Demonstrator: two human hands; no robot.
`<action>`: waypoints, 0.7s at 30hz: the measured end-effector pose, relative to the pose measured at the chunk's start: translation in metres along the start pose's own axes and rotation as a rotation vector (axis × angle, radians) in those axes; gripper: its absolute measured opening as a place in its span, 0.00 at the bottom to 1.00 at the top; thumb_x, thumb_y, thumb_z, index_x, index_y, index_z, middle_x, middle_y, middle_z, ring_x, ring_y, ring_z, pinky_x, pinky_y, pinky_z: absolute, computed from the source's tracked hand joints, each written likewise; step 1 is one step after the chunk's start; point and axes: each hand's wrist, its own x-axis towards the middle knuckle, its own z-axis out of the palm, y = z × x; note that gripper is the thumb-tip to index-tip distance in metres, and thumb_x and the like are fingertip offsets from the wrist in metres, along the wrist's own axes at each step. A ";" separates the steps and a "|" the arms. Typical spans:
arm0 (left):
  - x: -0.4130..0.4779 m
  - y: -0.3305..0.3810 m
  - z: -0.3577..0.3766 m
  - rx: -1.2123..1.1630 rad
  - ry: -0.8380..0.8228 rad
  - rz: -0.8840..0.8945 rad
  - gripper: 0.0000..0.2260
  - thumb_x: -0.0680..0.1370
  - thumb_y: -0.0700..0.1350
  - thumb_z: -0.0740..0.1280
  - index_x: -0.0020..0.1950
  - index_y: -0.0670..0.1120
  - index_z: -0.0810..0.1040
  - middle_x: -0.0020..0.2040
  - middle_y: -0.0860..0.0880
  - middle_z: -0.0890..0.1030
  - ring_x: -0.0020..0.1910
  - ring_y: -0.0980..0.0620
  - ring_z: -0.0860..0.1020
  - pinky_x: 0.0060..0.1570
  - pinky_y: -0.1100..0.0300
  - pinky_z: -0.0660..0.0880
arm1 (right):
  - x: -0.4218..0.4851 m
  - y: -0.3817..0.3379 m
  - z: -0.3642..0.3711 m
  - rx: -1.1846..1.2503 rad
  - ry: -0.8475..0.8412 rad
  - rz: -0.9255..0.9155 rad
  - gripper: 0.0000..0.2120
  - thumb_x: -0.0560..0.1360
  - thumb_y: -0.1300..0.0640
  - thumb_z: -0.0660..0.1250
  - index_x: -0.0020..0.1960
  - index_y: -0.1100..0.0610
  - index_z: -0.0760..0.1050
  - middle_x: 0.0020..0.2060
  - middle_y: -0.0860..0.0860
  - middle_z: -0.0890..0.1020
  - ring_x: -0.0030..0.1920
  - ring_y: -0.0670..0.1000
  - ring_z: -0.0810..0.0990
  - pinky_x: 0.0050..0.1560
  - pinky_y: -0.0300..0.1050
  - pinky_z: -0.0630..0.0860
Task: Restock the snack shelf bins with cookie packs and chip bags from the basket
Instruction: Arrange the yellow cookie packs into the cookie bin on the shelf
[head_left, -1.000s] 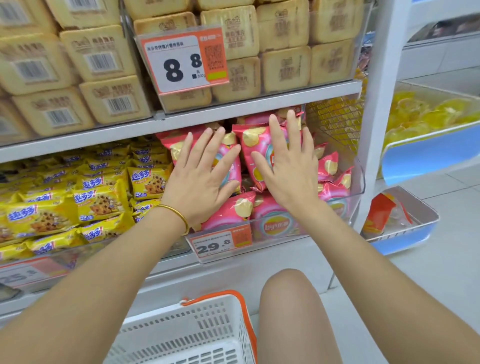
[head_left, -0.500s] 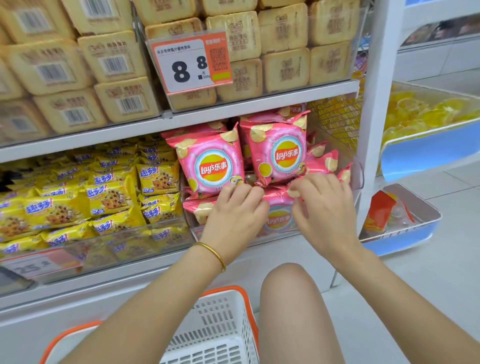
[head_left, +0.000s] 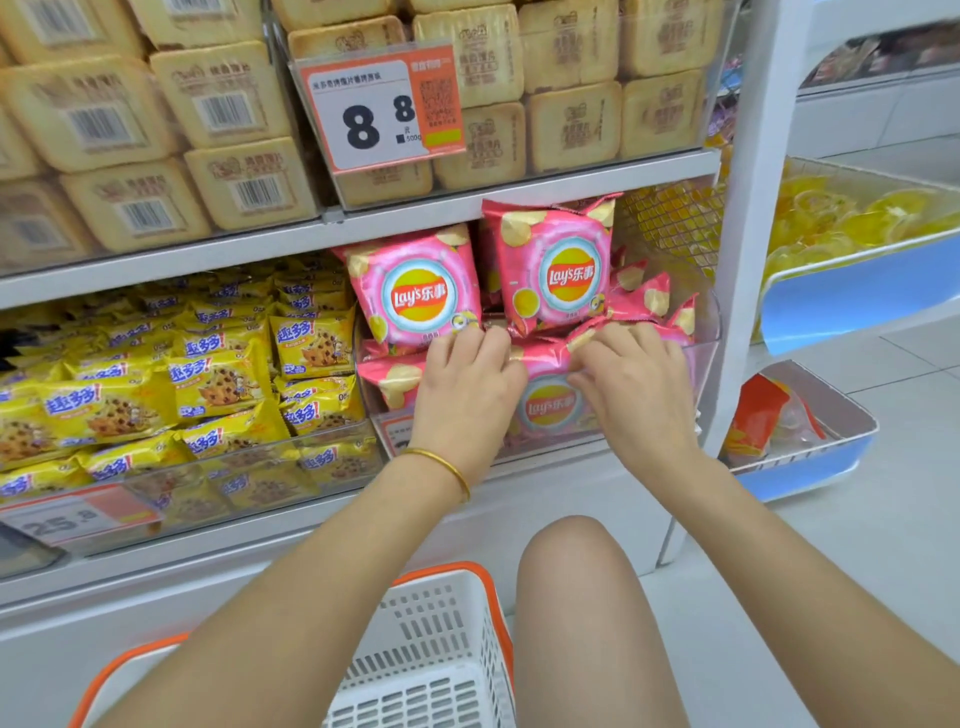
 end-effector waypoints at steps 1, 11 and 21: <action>0.002 -0.003 -0.001 0.010 -0.024 0.003 0.07 0.64 0.42 0.75 0.35 0.45 0.77 0.39 0.45 0.74 0.41 0.44 0.72 0.42 0.52 0.60 | 0.003 -0.002 0.001 0.008 -0.012 0.006 0.10 0.64 0.56 0.77 0.40 0.57 0.78 0.38 0.52 0.78 0.40 0.58 0.76 0.37 0.47 0.66; 0.012 -0.002 0.014 0.065 -0.159 -0.037 0.10 0.60 0.44 0.79 0.34 0.46 0.80 0.37 0.47 0.75 0.39 0.44 0.75 0.41 0.54 0.58 | 0.012 0.000 0.028 0.029 -0.068 0.060 0.09 0.63 0.57 0.77 0.39 0.57 0.78 0.38 0.52 0.78 0.41 0.58 0.76 0.37 0.47 0.67; 0.004 -0.005 0.023 -0.069 0.037 -0.120 0.05 0.68 0.44 0.74 0.40 0.46 0.79 0.42 0.47 0.75 0.43 0.44 0.73 0.43 0.54 0.64 | 0.020 -0.004 0.015 0.217 0.031 0.136 0.13 0.70 0.56 0.67 0.54 0.57 0.76 0.50 0.55 0.76 0.49 0.59 0.74 0.46 0.53 0.71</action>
